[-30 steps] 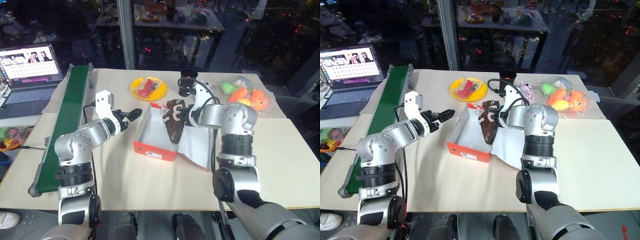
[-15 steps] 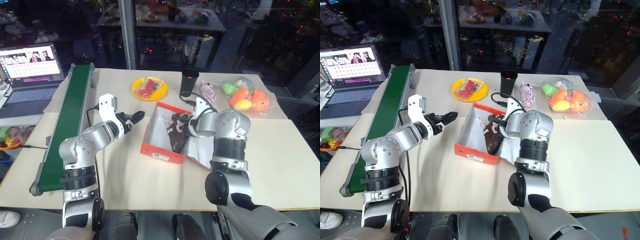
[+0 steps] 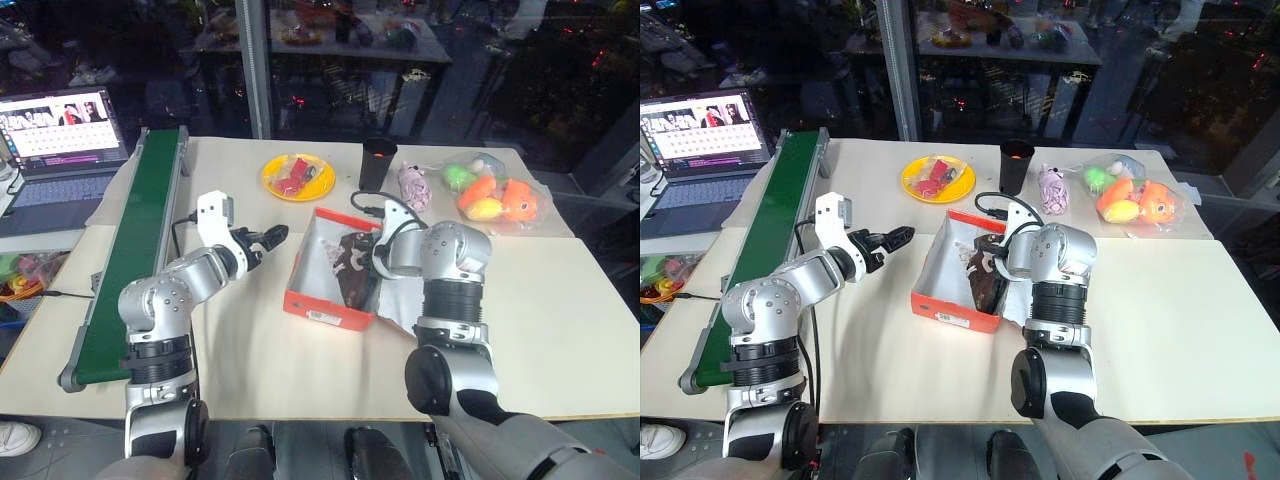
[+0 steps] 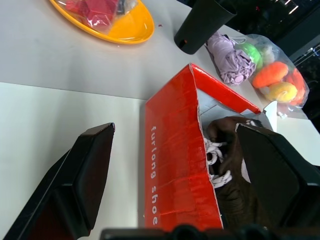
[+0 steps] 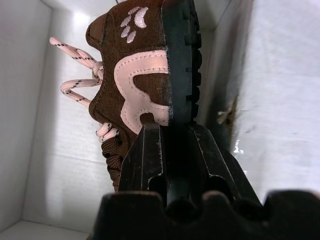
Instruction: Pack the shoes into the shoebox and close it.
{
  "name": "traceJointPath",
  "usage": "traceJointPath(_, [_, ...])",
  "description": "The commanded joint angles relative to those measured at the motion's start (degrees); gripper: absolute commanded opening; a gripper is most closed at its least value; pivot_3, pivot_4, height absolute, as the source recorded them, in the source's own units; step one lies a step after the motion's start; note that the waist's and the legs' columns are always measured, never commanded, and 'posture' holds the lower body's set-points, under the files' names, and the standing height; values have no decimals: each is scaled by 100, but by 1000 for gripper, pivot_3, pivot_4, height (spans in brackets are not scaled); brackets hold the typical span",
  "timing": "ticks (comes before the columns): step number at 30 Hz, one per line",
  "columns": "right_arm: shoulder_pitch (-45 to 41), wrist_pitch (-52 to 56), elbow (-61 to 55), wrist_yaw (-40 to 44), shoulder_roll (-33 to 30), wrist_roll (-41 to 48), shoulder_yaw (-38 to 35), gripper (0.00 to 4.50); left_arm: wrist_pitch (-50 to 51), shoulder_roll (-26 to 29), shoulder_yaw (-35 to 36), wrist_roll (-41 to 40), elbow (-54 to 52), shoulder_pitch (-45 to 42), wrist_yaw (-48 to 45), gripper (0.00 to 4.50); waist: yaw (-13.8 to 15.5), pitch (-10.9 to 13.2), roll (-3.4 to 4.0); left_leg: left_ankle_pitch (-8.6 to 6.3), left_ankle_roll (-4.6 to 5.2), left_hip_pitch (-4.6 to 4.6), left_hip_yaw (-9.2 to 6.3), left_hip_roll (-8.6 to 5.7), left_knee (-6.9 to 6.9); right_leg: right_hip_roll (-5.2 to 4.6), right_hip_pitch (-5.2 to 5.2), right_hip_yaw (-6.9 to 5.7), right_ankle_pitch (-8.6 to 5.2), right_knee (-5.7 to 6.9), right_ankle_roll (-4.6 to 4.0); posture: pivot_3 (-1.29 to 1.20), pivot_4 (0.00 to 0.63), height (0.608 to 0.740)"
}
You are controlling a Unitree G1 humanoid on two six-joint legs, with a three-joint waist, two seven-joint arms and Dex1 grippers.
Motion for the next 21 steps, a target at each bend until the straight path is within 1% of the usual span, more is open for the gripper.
traceJointPath(1, [-134, 119, -357, 158, -64, -90, 209, 191, -142, 30, -42, 40, -141, -70, -48, 4151, 0, 0, 0, 0, 0, 0, 0, 0, 0, 0, 0, 0, 0, 0, 0, 0, 150, 736])
traceJointPath(6, [57, 288, -407, 261, -173, -313, 357, 191, -152, 27, -80, 70, -122, -93, -73, 4151, 2, 0, 0, 0, 0, 0, 0, 0, -1, 0, -1, 0, 0, 0, 0, 0, 150, 736])
traceJointPath(7, [75, 327, -428, 287, -182, -344, 396, 1197, -151, 28, -80, 72, -118, -100, -76, 4151, 5, 0, 0, 0, 0, 0, 0, 0, -1, 0, -1, 0, 0, -1, 0, 0, 150, 736])
traceJointPath(8, [91, 366, -454, 320, -181, -368, 440, 1379, -150, 29, -79, 74, -113, -108, -81, 4151, 4, 0, 0, 0, 0, 0, 0, 0, -1, 0, -1, 0, 0, -1, 0, 0, 150, 736])
traceJointPath(11, [107, 459, -529, 458, -164, -419, 564, 2458, -151, 41, -77, 82, -100, -118, -96, 4151, 0, 0, 0, 0, 0, 0, 0, 0, -2, 0, -1, 0, 0, -1, 0, 0, 150, 736])
traceJointPath(12, [106, 470, -549, 481, -151, -447, 568, 2744, -151, 43, -75, 84, -97, -119, -99, 4151, 0, 0, 0, 0, 0, 0, 0, 0, -2, 0, -1, 0, 0, 0, 0, 0, 150, 736])
traceJointPath(13, [104, 473, -564, 496, -142, -475, 567, 3174, -152, 42, -74, 86, -95, -121, -101, 4151, 0, 0, 0, 0, 0, 0, 0, 0, -1, 0, -1, 0, 0, 0, 0, 0, 150, 736])
traceJointPath(14, [95, 472, -581, 508, -141, -505, 565, 3351, -150, 41, -73, 87, -94, -122, -103, 4151, -1, 0, 0, 0, 0, 0, 0, 0, -2, 0, -1, 0, 0, 0, 0, 0, 150, 736])
traceJointPath(15, [82, 468, -600, 524, -150, -534, 567, 3826, -149, 41, -74, 89, -94, -122, -104, 4151, 0, 0, 0, 0, 0, 0, 0, 0, -1, 0, -1, 0, 0, 0, 0, 0, 150, 736])
traceJointPath(17, [29, 509, -703, 584, -199, -557, 585, 4433, -142, 47, -74, 91, -105, -117, -104, 4151, 0, 0, 0, 0, 0, 0, 0, 0, -1, 0, -1, 0, 0, 0, 0, 0, 150, 736])
traceJointPath(21, [-217, 701, -1508, 1276, -719, -2, 1008, 4433, -137, 170, -64, 144, -142, -84, -125, 4151, 3, 2, 2, 0, 0, -3, 1, -1, -1, -2, -5, -1, 0, -1, 0, 0, 150, 736])
